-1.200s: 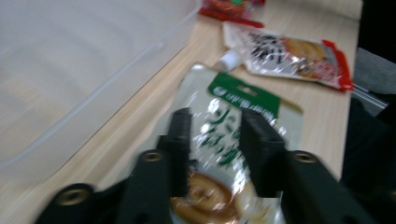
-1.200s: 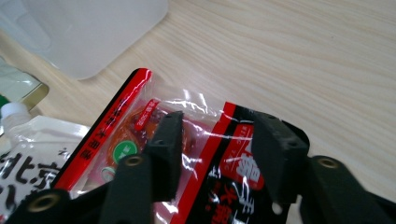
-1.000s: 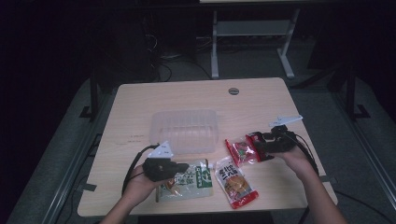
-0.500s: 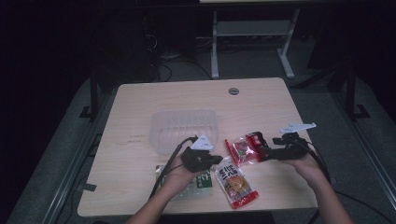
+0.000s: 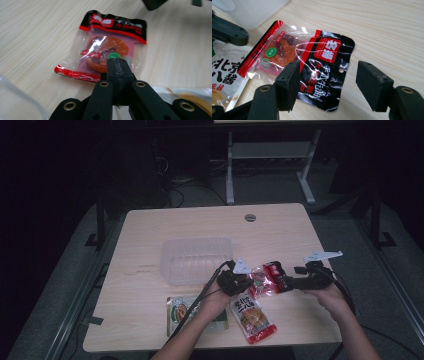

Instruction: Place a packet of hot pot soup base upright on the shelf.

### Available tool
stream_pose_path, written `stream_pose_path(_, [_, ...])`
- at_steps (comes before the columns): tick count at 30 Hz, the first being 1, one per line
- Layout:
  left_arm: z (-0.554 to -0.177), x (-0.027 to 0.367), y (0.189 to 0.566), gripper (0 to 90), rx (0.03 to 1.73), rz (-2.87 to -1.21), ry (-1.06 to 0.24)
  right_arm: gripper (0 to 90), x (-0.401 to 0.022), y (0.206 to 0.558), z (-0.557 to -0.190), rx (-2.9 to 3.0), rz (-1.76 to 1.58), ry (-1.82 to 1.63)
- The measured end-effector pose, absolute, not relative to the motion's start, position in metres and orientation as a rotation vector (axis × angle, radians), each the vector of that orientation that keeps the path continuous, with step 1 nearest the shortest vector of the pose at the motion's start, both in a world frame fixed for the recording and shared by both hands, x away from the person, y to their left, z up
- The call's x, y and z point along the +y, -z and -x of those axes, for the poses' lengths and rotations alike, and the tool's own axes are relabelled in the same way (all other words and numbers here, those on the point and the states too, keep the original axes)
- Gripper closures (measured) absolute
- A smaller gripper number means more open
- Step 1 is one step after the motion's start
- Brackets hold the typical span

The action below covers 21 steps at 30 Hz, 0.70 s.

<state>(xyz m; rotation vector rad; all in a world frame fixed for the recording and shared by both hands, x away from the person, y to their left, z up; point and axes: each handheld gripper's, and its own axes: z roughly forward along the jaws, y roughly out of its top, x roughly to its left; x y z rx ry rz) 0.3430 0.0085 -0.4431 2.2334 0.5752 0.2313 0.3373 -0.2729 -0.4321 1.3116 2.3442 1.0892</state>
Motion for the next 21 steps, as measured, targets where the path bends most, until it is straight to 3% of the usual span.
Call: stream_pose_path(21, [-0.342,-0.003,0.462,90.0,0.681,-2.306,-0.261,30.2,-0.284,0.428,-0.338,2.312,-1.325,-1.137])
